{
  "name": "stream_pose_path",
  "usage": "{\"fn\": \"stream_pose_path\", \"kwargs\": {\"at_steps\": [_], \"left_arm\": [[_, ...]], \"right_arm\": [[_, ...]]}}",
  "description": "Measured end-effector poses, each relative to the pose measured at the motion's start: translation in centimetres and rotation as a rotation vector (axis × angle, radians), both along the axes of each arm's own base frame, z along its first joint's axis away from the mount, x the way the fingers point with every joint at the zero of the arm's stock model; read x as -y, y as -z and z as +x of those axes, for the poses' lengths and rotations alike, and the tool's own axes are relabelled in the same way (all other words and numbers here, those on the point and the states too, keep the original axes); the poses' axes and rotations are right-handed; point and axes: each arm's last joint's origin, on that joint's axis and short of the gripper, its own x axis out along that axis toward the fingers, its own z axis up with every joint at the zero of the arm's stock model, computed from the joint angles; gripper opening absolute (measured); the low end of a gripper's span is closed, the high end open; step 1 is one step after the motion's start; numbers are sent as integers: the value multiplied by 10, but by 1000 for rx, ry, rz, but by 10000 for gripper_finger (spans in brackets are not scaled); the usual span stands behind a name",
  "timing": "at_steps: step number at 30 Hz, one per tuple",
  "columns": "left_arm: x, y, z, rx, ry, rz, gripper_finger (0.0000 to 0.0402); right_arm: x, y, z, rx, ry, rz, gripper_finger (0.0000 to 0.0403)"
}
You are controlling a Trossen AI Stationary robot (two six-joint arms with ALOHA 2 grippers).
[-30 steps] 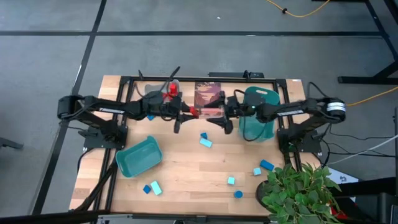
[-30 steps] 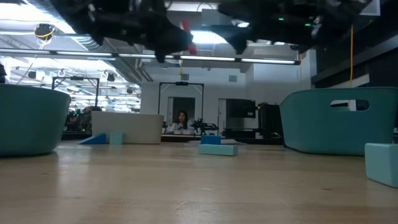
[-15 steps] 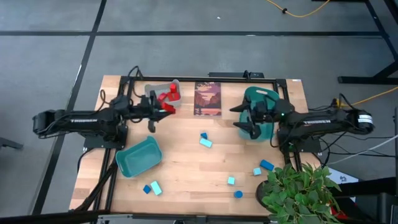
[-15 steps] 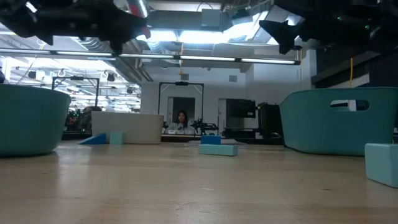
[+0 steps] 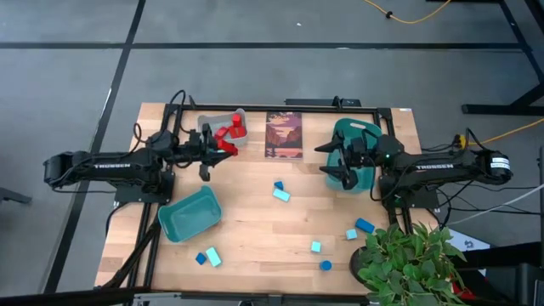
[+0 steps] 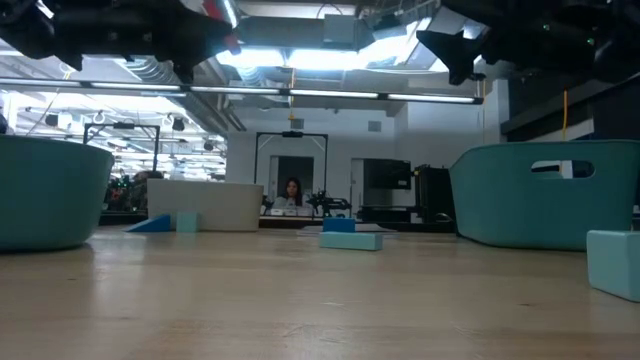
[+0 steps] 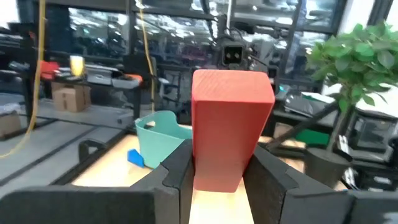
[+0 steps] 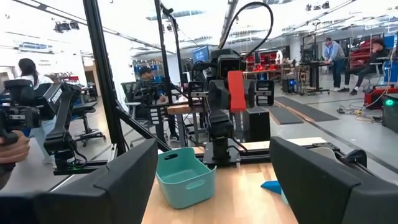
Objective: Sort & place blocks by color
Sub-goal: Put the red block into the gray bin
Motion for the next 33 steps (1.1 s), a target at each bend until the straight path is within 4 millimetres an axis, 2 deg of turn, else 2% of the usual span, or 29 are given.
{"fn": "stream_pose_path", "kwargs": {"at_steps": [3,6,11,17,22,27,33], "left_arm": [[-3,-4,-1,34,-116,-14,102],[-13,-14,5,-26,-232,-41,102],[-45,-44,14,-307,-459,-88,102],[-92,-55,18,-652,-627,-225,102],[-117,-31,15,-940,-647,-411,102],[-129,-4,16,-1063,-589,-536,102],[-142,25,26,-1157,-572,-598,102]], "right_arm": [[0,0,0,-3,3,-1,311],[0,0,0,-2,4,-5,311],[0,0,0,0,15,-23,311],[0,1,0,-7,15,-21,311],[0,1,0,-12,16,-19,311],[0,2,1,-20,16,-18,311],[1,7,2,-71,17,-4,311]]}}
